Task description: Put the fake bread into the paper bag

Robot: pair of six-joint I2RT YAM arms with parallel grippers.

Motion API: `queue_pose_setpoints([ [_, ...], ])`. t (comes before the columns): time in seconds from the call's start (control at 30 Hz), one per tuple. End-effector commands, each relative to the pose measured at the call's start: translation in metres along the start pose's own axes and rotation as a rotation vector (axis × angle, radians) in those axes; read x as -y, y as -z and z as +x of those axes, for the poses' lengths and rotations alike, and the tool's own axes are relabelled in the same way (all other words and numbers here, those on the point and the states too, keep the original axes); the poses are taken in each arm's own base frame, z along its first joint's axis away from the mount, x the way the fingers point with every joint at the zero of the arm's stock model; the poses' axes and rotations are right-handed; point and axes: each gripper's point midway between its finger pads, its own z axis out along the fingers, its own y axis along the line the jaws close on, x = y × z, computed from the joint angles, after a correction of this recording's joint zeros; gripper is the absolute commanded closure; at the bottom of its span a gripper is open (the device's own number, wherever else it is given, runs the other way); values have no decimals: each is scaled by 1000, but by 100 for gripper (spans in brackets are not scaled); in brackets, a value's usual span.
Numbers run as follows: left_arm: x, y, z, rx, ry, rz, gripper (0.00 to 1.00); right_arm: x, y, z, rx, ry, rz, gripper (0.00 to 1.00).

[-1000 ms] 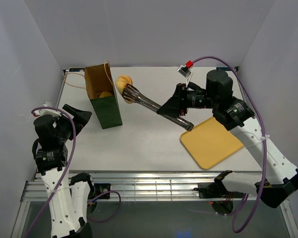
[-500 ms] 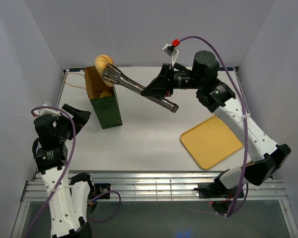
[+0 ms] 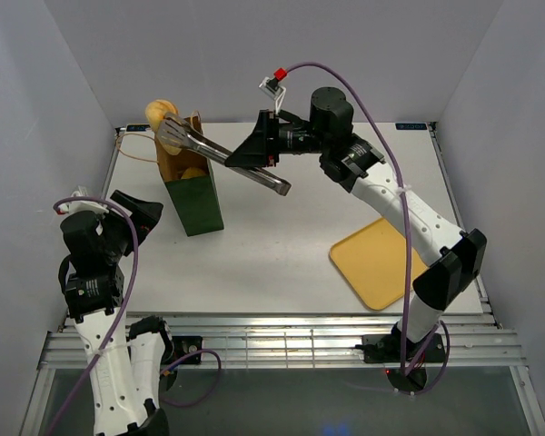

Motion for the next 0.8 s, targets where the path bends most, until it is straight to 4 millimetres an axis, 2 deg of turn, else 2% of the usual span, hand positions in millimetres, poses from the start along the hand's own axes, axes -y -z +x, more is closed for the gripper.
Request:
queue_pose_setpoints([
  [0.0, 4, 2, -7, 31, -10, 6, 2, -17, -8, -23, 74, 78, -26, 92],
  [0.23, 3, 2, -6, 29, -8, 11, 2, 18, -33, -13, 53, 20, 29, 92],
  [0.4, 2, 2, -4, 27, -16, 11, 2, 39, -42, -5, 39, -7, 104, 91],
  [0.57, 1, 1, -1, 18, -16, 13, 2, 55, -44, 0, 35, -22, 167, 89],
  [0.77, 2, 2, 0, 13, -15, 21, 2, 65, -49, 5, 25, -36, 190, 85],
])
